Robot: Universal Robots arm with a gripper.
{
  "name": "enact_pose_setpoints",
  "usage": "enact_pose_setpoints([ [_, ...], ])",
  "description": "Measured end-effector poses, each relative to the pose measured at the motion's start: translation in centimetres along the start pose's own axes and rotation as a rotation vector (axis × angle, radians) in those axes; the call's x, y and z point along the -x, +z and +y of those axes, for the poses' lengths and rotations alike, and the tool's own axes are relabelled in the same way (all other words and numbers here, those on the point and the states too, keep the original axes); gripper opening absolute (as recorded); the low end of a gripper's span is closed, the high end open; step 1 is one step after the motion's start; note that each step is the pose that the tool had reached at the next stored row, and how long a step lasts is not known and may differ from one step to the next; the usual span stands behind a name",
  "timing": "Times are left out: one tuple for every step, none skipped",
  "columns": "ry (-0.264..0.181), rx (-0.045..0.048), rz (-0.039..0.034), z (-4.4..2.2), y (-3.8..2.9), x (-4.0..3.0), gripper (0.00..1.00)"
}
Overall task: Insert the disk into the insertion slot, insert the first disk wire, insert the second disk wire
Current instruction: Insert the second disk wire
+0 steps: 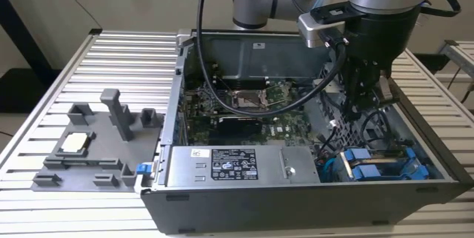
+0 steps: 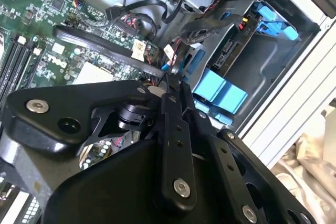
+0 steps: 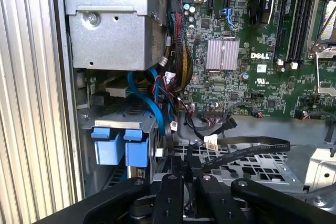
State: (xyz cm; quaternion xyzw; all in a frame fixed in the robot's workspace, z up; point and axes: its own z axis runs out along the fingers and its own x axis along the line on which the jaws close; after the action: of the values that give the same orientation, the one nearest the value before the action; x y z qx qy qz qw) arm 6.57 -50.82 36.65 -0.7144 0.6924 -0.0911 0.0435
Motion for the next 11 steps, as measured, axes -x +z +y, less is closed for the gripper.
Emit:
enact_pose_setpoints([
  [0.0, 0.0, -0.0001, 0.0, 0.0, 0.0, 0.16],
  [0.0, 0.0, 0.0, -0.01, 0.01, -0.03, 0.16],
  [0.0, 0.0023, 0.0001, -0.09, 0.03, -0.17, 0.16],
  [0.0, 0.0061, -0.0003, -0.22, 0.1, -0.35, 0.16],
  [-0.001, 0.0096, -0.0004, -0.37, 0.15, -0.55, 0.16],
  [-0.001, 0.0133, -0.0005, -0.53, 0.21, -0.74, 0.16],
  [-0.001, 0.0173, -0.0008, -0.71, 0.28, -0.94, 0.16],
  [-0.001, 0.0216, -0.0008, -0.9, 0.34, -1.15, 0.16],
  [-0.002, 0.0259, -0.0011, -1.07, 0.41, -1.37, 0.16],
  [-0.002, 0.0301, -0.0012, -1.24, 0.47, -1.58, 0.16],
  [-0.002, 0.0343, -0.0013, -1.42, 0.53, -1.79, 0.16],
])
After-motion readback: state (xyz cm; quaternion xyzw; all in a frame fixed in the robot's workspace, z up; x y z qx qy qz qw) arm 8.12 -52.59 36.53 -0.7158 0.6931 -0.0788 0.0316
